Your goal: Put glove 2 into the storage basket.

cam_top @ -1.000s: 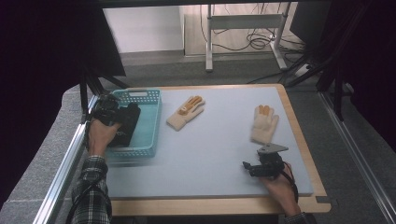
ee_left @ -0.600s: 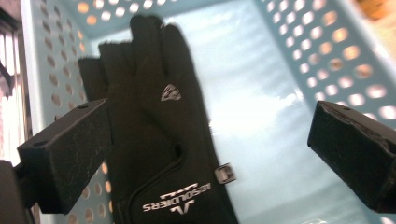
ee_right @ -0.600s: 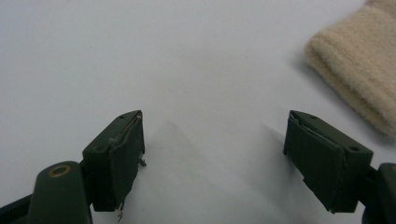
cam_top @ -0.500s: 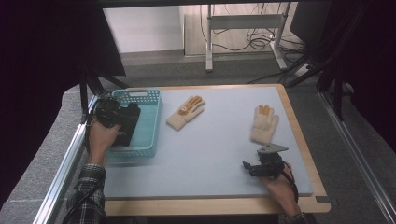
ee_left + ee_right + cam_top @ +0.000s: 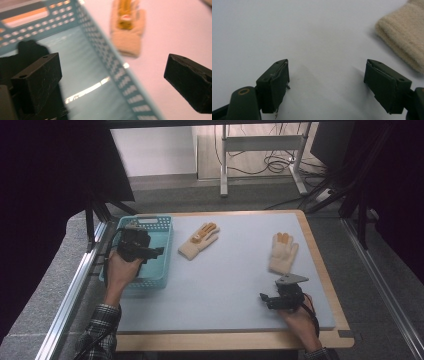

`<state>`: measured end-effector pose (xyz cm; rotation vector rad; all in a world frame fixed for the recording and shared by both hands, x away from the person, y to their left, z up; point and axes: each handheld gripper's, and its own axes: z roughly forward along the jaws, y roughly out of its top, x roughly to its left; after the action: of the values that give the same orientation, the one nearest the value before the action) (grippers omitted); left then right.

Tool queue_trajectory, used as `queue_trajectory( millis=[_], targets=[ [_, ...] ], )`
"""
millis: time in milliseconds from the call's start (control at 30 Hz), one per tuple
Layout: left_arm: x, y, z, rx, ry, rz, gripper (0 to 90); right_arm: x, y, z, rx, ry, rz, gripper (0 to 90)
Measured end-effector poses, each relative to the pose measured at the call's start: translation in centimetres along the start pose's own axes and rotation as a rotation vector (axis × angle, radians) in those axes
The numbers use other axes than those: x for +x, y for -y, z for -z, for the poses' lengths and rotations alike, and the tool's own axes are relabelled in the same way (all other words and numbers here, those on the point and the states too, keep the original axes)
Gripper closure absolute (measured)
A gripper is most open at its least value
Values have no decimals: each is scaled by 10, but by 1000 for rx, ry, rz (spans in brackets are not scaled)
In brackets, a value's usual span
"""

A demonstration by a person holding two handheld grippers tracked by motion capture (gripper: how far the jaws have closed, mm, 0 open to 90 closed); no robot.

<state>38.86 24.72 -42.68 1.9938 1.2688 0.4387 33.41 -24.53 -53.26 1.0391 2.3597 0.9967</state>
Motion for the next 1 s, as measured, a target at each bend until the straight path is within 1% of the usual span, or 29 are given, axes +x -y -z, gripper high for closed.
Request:
queue_trajectory(
  millis=[233, 333, 467, 567, 700, 800, 900, 1000],
  targets=[
    [-35, 0, 1, -35, 59, -73, 15, 0, 0, 0, 0, 0, 0, 198],
    [-52, 3, 0, -54, 85, -106, 12, 0, 0, 0, -1, 0, 1, 198],
    [-73, 9, -3, -66, 104, -153, 9, 0, 0, 0, -1, 0, 1, 198],
    [-88, 16, -6, -80, 119, -181, 6, 0, 0, 0, 1, 0, 0, 198],
    [-104, 28, -11, -81, 140, -208, 4, 0, 0, 0, 0, 0, 2, 198],
    [-116, 39, -17, -85, 142, -226, 3, 0, 0, 0, 1, 0, 1, 198],
    [-126, 50, -23, -81, 144, -249, 3, 0, 0, 0, 0, 0, 0, 198],
    [-134, 61, -29, -73, 155, -262, 2, 0, 0, 0, 1, 0, 0, 197]
  ],
)
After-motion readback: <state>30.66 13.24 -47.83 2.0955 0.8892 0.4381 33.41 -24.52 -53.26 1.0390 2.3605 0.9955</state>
